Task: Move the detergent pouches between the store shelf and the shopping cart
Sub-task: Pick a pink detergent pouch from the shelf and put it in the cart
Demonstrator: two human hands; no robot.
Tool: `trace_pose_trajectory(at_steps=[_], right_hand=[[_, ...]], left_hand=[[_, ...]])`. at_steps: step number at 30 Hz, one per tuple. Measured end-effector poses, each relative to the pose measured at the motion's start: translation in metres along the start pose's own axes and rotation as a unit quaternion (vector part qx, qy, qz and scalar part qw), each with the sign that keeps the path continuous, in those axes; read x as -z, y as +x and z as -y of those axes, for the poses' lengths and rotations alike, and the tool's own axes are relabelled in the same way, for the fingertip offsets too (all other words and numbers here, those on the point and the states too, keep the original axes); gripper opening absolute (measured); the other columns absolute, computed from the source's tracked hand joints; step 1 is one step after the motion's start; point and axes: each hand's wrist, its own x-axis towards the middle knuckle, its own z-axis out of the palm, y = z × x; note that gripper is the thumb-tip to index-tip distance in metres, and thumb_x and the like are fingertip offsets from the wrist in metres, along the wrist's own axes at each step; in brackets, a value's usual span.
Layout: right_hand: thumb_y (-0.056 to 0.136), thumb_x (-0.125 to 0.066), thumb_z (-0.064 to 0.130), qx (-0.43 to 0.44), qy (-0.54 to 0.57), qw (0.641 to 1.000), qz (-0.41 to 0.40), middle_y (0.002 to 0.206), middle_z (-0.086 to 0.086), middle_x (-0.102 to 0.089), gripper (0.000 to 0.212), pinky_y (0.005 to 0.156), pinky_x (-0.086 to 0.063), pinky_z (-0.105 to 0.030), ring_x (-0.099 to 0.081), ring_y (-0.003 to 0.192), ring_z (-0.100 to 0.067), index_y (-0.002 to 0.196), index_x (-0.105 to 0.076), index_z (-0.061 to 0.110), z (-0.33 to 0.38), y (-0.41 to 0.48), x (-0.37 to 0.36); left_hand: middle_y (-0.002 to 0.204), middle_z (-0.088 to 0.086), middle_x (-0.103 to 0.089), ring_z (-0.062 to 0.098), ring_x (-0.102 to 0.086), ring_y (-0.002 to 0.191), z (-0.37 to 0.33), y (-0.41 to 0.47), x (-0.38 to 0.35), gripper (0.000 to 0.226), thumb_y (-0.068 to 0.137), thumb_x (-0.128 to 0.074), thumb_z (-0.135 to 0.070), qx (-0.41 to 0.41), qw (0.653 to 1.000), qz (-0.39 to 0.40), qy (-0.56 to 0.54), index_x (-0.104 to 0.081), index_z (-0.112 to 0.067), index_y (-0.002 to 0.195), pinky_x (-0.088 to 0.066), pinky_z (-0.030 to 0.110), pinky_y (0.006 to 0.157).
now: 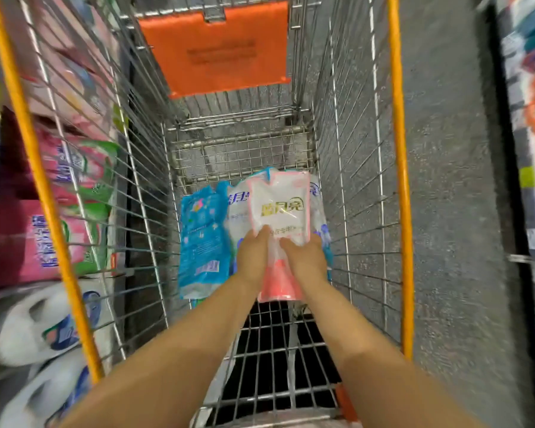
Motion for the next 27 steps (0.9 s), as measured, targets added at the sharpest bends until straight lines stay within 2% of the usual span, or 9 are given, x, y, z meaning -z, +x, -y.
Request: trace_pose_trajectory(at_steps=[3, 5, 7, 10, 13, 15, 18, 21, 27], right_hand=[[0.084, -0.061, 0.027, -0.009, -0.025, 0.999, -0.018, 0.127, -0.013, -0.054, 0.056, 0.091, -0.048, -0.038, -0.057, 0.106, -0.031, 0.131, -0.039, 0.007, 0.007, 0.002, -0.003], [0.086, -0.058, 0.029, -0.005, -0.102, 0.995, -0.004, 0.133, -0.015, -0.048, 0.057, 0.093, -0.042, -0.035, -0.052, 0.117, -0.032, 0.133, -0.037, 0.006, 0.015, 0.003, -0.006], [0.087, -0.057, 0.032, 0.001, -0.168, 0.986, 0.018, 0.136, -0.014, -0.046, 0.057, 0.094, -0.041, -0.034, -0.049, 0.121, -0.031, 0.134, -0.036, 0.007, 0.024, 0.002, -0.010], [0.086, -0.055, 0.037, 0.005, -0.236, 0.971, 0.037, 0.135, -0.013, -0.045, 0.057, 0.092, -0.041, -0.036, -0.049, 0.121, -0.032, 0.133, -0.035, 0.009, 0.031, -0.002, -0.016], [0.087, -0.050, 0.041, 0.023, -0.290, 0.956, 0.036, 0.133, -0.016, -0.044, 0.058, 0.094, -0.040, -0.039, -0.047, 0.121, -0.034, 0.132, -0.036, 0.008, 0.034, -0.009, -0.018], [0.088, -0.048, 0.041, 0.035, -0.308, 0.950, 0.040, 0.133, -0.016, -0.044, 0.057, 0.092, -0.039, -0.039, -0.047, 0.121, -0.034, 0.132, -0.035, 0.009, 0.036, -0.016, -0.017], [0.090, -0.046, 0.038, 0.081, -0.320, 0.943, 0.049, 0.133, -0.015, -0.043, 0.053, 0.092, -0.039, -0.039, -0.047, 0.121, -0.033, 0.134, -0.034, 0.012, 0.037, -0.030, -0.014], [0.092, -0.046, 0.038, 0.132, -0.328, 0.934, 0.057, 0.134, -0.014, -0.041, 0.053, 0.094, -0.040, -0.040, -0.048, 0.121, -0.034, 0.137, -0.032, 0.012, 0.038, -0.050, -0.009], [0.090, -0.045, 0.026, 0.260, -0.333, 0.902, 0.087, 0.128, -0.014, -0.055, 0.040, 0.088, -0.043, -0.036, -0.053, 0.117, -0.031, 0.128, -0.047, 0.013, 0.028, -0.111, 0.010]], left_hand=[[0.105, 0.009, -0.067, 0.025, -0.064, 0.091, -0.010, 0.007, 0.007, 0.038, 0.082, -0.052, -0.037, -0.019, 0.998, 0.014, 0.059, -0.063, -0.011, 0.108, -0.052, 0.036, 0.084], [0.095, 0.009, -0.065, 0.023, -0.061, 0.077, -0.017, 0.009, 0.014, 0.018, 0.084, -0.055, -0.028, -0.016, 0.994, 0.020, 0.108, -0.064, -0.013, 0.090, -0.052, 0.031, 0.071], [0.093, 0.010, -0.066, 0.025, -0.063, 0.082, -0.021, 0.011, 0.017, 0.002, 0.079, -0.061, -0.020, -0.023, 0.989, 0.017, 0.148, -0.060, -0.018, 0.081, -0.054, 0.035, 0.078], [0.111, 0.015, -0.064, 0.031, -0.062, 0.100, -0.020, 0.012, 0.015, 0.035, 0.075, -0.059, -0.021, -0.039, 0.974, -0.015, 0.223, -0.056, -0.012, 0.109, -0.051, 0.043, 0.087], [0.115, 0.016, -0.061, 0.032, -0.059, 0.103, -0.018, 0.008, 0.019, 0.037, 0.084, -0.056, -0.015, -0.069, 0.961, -0.045, 0.265, -0.051, -0.006, 0.119, -0.049, 0.039, 0.087], [0.122, 0.014, -0.058, 0.030, -0.056, 0.108, -0.017, 0.002, 0.025, 0.042, 0.089, -0.053, -0.023, -0.087, 0.954, -0.037, 0.283, -0.047, -0.010, 0.128, -0.046, 0.036, 0.090], [0.131, 0.013, -0.053, 0.030, -0.051, 0.117, -0.018, -0.012, 0.034, 0.047, 0.094, -0.051, -0.031, -0.111, 0.948, -0.050, 0.294, -0.042, -0.011, 0.135, -0.039, 0.030, 0.090], [0.124, 0.011, -0.059, 0.026, -0.054, 0.114, -0.020, -0.035, 0.039, 0.039, 0.092, -0.054, -0.023, -0.143, 0.951, -0.082, 0.261, -0.050, -0.012, 0.129, -0.038, 0.026, 0.085], [0.102, 0.013, -0.069, 0.024, -0.060, 0.086, -0.016, -0.115, 0.041, 0.019, 0.089, -0.057, -0.013, -0.228, 0.953, -0.163, 0.116, -0.067, -0.008, 0.104, -0.038, 0.022, 0.063]])
